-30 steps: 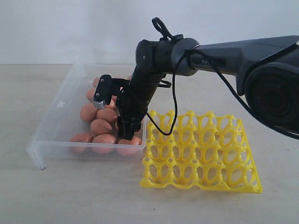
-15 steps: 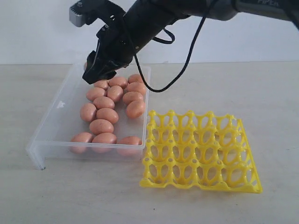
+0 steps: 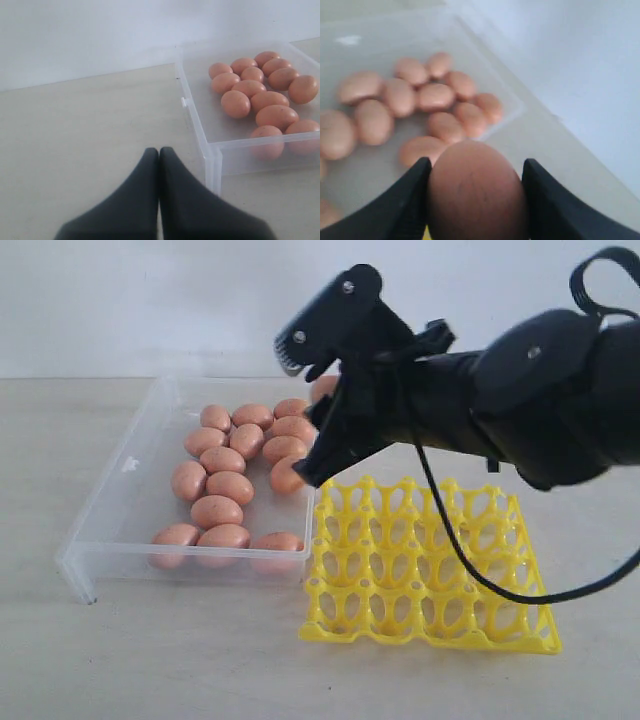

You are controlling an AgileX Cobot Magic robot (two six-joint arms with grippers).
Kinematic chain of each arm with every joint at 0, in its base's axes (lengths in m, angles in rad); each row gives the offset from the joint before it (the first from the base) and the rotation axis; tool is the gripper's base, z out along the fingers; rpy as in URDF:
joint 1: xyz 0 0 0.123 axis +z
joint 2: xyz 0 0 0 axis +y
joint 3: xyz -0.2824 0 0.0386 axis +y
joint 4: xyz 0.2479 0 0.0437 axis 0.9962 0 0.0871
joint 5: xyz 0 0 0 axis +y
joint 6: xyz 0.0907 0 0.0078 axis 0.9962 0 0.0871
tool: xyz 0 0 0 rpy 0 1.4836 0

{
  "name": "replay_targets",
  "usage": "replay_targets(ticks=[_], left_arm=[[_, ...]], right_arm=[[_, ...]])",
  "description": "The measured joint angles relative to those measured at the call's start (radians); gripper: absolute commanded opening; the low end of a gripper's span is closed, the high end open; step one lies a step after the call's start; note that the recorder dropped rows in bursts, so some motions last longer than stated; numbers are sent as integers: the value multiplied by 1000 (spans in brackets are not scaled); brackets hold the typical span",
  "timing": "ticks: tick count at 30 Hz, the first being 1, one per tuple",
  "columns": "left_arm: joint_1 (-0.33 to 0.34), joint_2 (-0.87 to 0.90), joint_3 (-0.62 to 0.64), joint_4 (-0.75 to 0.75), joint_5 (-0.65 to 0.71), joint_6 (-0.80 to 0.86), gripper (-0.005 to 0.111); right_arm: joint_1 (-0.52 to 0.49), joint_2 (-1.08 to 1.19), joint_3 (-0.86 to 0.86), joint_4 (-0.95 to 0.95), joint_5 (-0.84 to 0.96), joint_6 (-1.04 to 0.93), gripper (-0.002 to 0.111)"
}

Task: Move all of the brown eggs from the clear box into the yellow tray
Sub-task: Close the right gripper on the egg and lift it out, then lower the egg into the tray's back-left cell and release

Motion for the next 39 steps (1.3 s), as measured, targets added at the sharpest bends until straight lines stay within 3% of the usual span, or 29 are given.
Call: replay_targets(ticks=[4,7,10,14,19,22,27,31,39], left_arm=[[0,0,0,0,0,0,-4],[0,0,0,0,0,0,-4],[0,0,0,0,0,0,-4],[0,0,0,0,0,0,-4],[0,0,0,0,0,0,-4],[0,0,0,0,0,0,-4],[0,0,0,0,0,0,-4],[0,0,0,0,0,0,-4],[0,0,0,0,0,0,-4]], right_arm=[[-15,19,65,-22,-407,203,-1],[-63,38,72,-80,-617,567,-1],[-151,45,72,-297,-692,1079,-1],[-343,89,72,-987,-756,1797,-1],[-603,187,72,-1713,-913,2271,-1],[-710,243,72,-1983,-936,2417,-1],[-669,316,49,-2334,-942,2509,-1],[-580,359,-27,-2391,-942,2521,-1],[-447,439,-200,-2425,-774,2570,-1]])
